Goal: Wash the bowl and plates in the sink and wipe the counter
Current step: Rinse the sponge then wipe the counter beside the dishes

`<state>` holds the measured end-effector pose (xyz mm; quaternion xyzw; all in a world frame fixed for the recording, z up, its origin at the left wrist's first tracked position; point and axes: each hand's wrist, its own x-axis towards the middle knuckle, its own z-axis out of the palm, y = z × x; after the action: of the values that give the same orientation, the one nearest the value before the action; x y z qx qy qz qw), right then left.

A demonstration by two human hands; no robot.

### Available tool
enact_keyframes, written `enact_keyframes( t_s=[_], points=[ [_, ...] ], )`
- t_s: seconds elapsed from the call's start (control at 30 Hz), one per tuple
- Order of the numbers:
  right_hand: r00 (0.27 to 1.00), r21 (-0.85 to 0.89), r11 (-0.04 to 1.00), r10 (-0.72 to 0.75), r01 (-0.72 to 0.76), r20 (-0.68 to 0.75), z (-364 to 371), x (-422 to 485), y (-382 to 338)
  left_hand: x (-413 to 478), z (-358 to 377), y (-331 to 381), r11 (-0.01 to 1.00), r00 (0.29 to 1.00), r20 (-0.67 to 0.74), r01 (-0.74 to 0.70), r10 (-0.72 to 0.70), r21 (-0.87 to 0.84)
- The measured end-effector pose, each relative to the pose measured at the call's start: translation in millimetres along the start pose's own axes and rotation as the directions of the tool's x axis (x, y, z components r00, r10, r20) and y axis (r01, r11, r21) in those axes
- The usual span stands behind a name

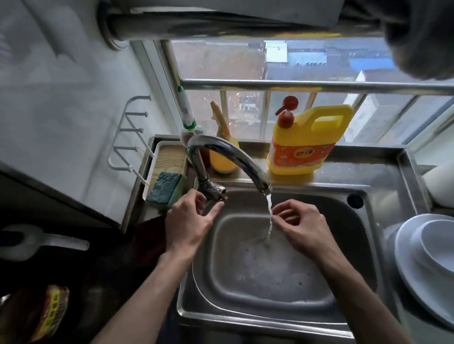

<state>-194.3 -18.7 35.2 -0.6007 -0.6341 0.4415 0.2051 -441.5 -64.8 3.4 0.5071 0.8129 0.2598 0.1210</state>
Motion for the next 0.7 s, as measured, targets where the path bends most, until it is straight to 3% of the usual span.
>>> enact_keyframes(
  t_s=[0.03,0.1,0.13,0.17,0.2,0.23,0.33,0.43,0.7],
  points=[
    [1.0,0.009,1.0,0.005,-0.005,-0.001,5,0,-1,-2,13,9,0.997,0.998,-0.003,0.067,-0.067,-0.033],
    [0.999,0.026,1.0,0.018,-0.017,-0.027,10,1,0,2,37,23,0.927,0.942,0.038,0.336,-0.334,-0.168],
    [0.999,0.024,0.999,0.024,-0.023,-0.041,11,1,3,5,47,28,0.801,0.856,0.139,0.515,-0.498,-0.305],
    [0.999,0.018,0.999,0.029,-0.028,-0.046,12,1,6,9,55,33,0.591,0.744,0.281,0.658,-0.607,-0.466],
    [0.998,0.016,0.999,0.036,-0.035,-0.042,13,1,11,13,63,36,0.358,0.646,0.419,0.731,-0.638,-0.581],
    [0.998,0.02,0.999,0.046,-0.046,-0.029,14,1,15,17,68,38,0.185,0.594,0.514,0.746,-0.62,-0.64],
    [0.997,0.018,0.997,0.078,-0.079,0.006,17,0,29,26,77,41,-0.047,0.549,0.601,0.714,-0.58,-0.698],
    [0.995,0.012,0.995,0.101,-0.102,0.022,19,1,38,34,83,40,-0.126,0.5,0.597,0.691,-0.627,-0.712],
    [0.992,-0.01,0.994,0.114,-0.113,0.058,25,7,47,35,98,64,0.023,0.477,0.331,0.597,-0.814,-0.802]
  ],
)
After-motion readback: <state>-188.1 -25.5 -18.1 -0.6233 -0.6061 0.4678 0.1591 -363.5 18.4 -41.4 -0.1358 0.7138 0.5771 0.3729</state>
